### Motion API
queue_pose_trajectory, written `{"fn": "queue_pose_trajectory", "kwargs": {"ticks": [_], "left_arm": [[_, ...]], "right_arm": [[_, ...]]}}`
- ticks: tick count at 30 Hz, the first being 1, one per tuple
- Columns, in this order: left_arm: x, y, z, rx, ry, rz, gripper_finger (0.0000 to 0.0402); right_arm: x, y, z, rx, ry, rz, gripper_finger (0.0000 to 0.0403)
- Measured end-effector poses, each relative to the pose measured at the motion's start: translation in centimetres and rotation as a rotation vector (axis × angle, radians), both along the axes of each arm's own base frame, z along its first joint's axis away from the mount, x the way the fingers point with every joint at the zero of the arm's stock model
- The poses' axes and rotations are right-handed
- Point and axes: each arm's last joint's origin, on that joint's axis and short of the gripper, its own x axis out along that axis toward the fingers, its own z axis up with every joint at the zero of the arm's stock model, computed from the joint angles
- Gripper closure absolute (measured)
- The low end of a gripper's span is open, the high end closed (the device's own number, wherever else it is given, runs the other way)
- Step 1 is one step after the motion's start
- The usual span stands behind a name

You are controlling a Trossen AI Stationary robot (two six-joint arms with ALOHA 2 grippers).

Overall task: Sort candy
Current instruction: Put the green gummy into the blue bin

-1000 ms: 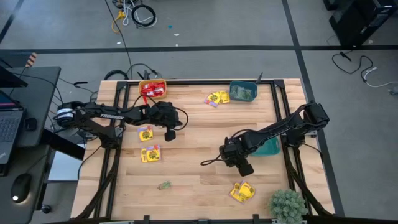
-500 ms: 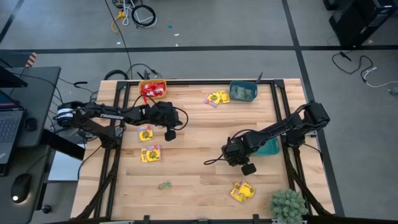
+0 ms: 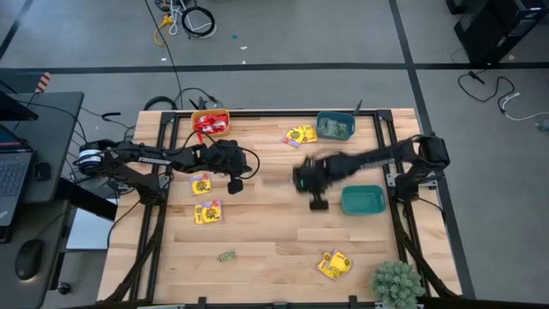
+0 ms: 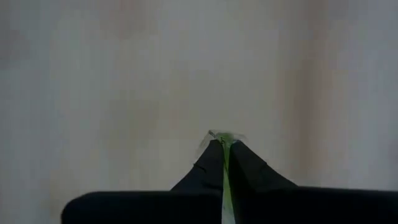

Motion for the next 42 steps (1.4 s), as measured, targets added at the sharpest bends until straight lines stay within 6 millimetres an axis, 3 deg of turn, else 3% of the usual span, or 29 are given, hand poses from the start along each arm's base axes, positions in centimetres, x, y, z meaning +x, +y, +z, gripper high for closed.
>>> {"fn": "queue_pose_trajectory", "kwargs": {"ticks": [6,11,14,17,24,29,32,35,39,42], "left_arm": [[0.0,0.0,0.0,0.000,0.000,0.001,0.0401],[-0.1,0.0,-0.1,-0.002,0.011,0.002,0.0401],[-0.2,0.0,-0.2,-0.006,0.026,0.002,0.0401],[-0.2,-0.1,-0.3,-0.008,0.035,0.003,0.0401],[-0.4,-0.2,-0.5,-0.021,0.068,0.003,0.0401],[-0.4,-0.5,-0.4,-0.082,0.087,-0.012,0.0401],[-0.1,-1.4,0.7,-0.116,0.143,-0.042,0.0401],[0.0,-3.1,2.1,-0.146,0.220,-0.088,0.0401],[0.0,-5.8,3.7,-0.237,0.285,-0.154,0.0401],[-0.3,-7.8,3.8,-0.356,0.338,-0.221,0.0401]], "right_arm": [[-1.0,-9.9,2.5,-0.063,-0.039,-0.402,0.0400],[-5.1,-17.7,2.5,-0.052,-0.041,-0.734,0.0400],[-8.0,-20.9,1.5,-0.042,-0.037,-0.893,0.0399],[-9.9,-22.7,0.6,0.000,-0.070,-0.999,0.0392],[-10.4,-23.1,-0.2,0.014,-0.105,-1.033,0.0328],[-9.9,-23.0,0.2,-0.010,-0.102,-0.942,0.0255],[-9.4,-22.6,0.9,-0.031,-0.085,-0.847,0.0239],[-8.5,-21.1,2.1,-0.050,-0.106,-0.764,0.0277],[-6.8,-18.2,3.7,-0.038,-0.170,-0.609,0.0378],[-5.1,-15.7,4.6,-0.049,-0.245,-0.498,0.0391]]}}
